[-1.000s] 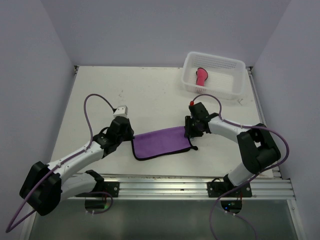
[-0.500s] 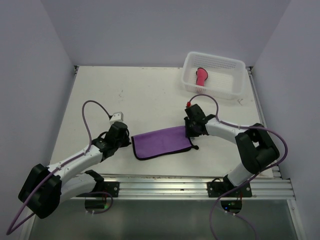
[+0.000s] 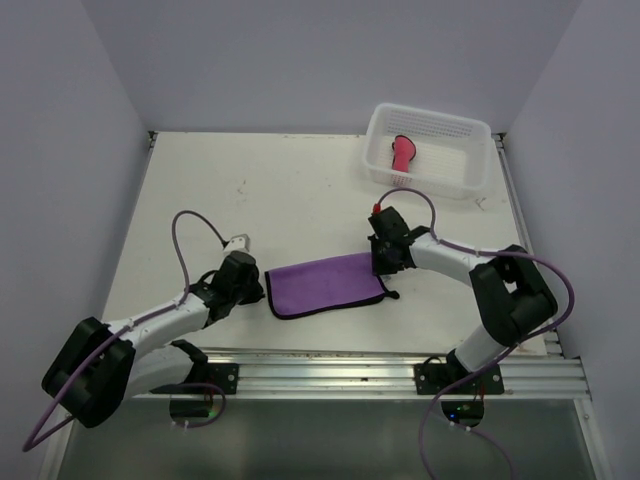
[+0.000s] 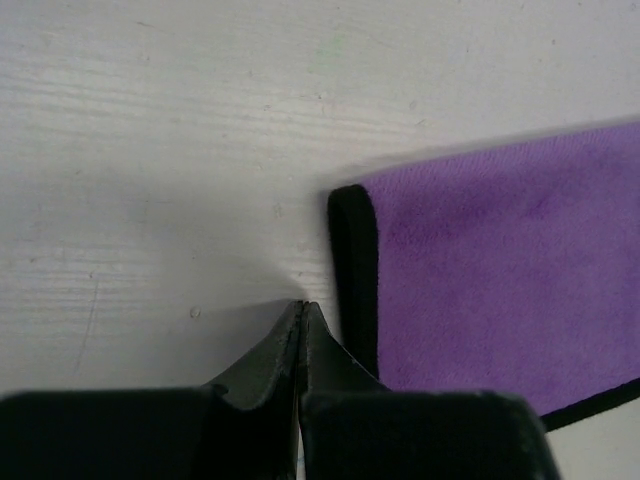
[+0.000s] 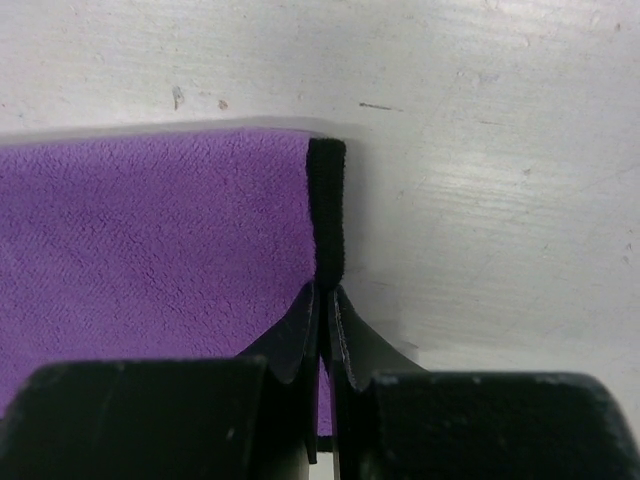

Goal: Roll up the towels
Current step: Fold the towel

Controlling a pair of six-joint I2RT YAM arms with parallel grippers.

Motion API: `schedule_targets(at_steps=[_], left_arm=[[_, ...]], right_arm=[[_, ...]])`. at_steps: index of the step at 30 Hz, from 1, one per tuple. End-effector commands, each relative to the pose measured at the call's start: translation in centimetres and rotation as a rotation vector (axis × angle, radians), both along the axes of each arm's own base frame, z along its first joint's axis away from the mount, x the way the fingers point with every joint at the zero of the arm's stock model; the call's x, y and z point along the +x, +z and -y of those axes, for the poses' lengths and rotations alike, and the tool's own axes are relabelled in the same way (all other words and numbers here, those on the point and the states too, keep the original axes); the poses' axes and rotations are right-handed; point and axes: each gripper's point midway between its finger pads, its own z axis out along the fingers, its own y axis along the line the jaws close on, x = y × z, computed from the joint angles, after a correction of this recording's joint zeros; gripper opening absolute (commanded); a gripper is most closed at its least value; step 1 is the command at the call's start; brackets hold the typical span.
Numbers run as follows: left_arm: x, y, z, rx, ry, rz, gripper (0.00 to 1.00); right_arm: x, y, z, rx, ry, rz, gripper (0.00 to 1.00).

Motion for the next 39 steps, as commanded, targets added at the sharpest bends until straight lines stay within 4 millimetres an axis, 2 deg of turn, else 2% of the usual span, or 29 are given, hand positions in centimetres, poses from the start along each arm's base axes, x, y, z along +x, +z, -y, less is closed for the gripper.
schedule_targets(at_steps=[1,6,8,13,21,26,30,39], left_arm=[[0.3,-0.4,0.9,-0.036,-0.035,0.012,0.0],[0.1,-1.4,1.0,-0.026,-0.043,-0.02,0.0],[0.8,-1.0,1.6,-0.05,-0.049,0.009,0.0],[0.9,-1.2,2.5,-0.079,-0.076,-0.001,0.0],[1.3,-0.3,3.7,-0.116,-0.127,0.027,0.0],[1.3,-0.1,4.2,-0.142,-0.141,0.037,0.0],[1.3,0.1,4.7,-0.165,-0.149,0.044,0.0],[1.7,0.7,5.5,-0.187,-0.163,0.059,0.0]], right_arm=[[-0.9,1.0,0.7,-0.045,0.019,-0.029,0.0],[-0.6,3.4,0.6,-0.026,0.027,0.009,0.0],[-0.6,4.0,0.6,-0.026,0.029,0.014,0.0],[-0.2,6.0,0.4,-0.009,0.035,0.049,0.0],[0.1,8.9,-0.7,0.053,0.055,0.078,0.0],[0.3,10.6,-2.2,0.1,0.082,0.086,0.0],[0.2,11.6,-4.3,0.133,0.119,0.095,0.0],[-0.7,12.0,-8.8,0.196,0.183,0.071,0.0]])
